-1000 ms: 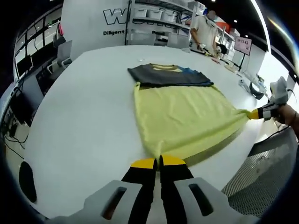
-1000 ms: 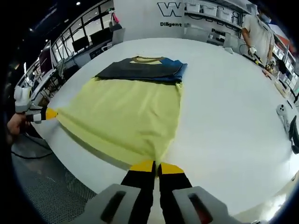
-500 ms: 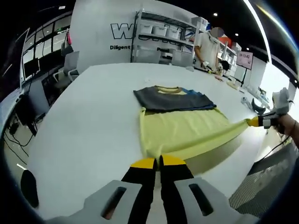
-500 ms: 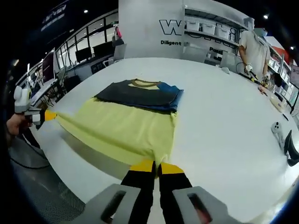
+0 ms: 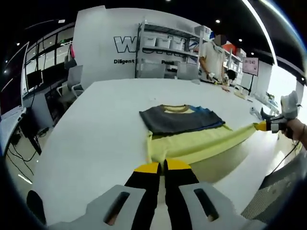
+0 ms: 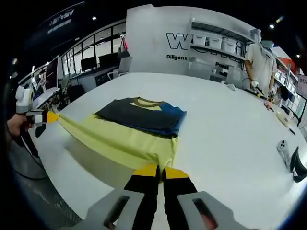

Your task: Fold the garment on the visible template until the final outline fits inside the template.

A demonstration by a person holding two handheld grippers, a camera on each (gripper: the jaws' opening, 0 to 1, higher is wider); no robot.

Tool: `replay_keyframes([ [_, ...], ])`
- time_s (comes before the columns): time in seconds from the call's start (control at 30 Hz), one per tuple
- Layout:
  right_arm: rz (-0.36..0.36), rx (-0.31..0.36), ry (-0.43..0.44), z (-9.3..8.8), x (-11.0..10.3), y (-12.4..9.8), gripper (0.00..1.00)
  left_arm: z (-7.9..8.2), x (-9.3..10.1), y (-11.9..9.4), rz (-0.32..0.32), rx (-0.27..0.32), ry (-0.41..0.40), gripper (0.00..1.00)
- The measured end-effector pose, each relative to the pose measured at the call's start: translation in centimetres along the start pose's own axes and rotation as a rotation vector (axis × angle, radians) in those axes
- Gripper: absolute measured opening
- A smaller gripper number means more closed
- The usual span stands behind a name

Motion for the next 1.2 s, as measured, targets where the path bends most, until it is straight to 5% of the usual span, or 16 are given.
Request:
replay_keyframes([
  [0.83, -0.002, 0.165, -0.074, 5.9, 2.0, 3.3, 0.00, 6.5, -1.5, 3.9, 0.012, 0.126, 0.080, 0.06],
  [0.9, 0.020, 0.206, -0.025, 6.3, 2.5, 3.8, 0.00, 6.9, -1.6, 4.5, 0.012, 0.140, 0.094, 0.06],
  [1.2, 0.027, 0.231, -0.044, 7.3, 3.2, 6.1, 0.00, 7.3, -2.3, 6.9, 0.030, 0.143, 0.141, 0.06],
])
Point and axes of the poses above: the point that each gripper's makers call its tool centre point, and the gripper's own axes: y roughly forward along the fingers, x roughly to its right, z roughly out of its top, the point moved 9 cm from there along -y, roughly backward along the fingers, and after that the axes turned 5 degrees about y, right-handed, at the moved point
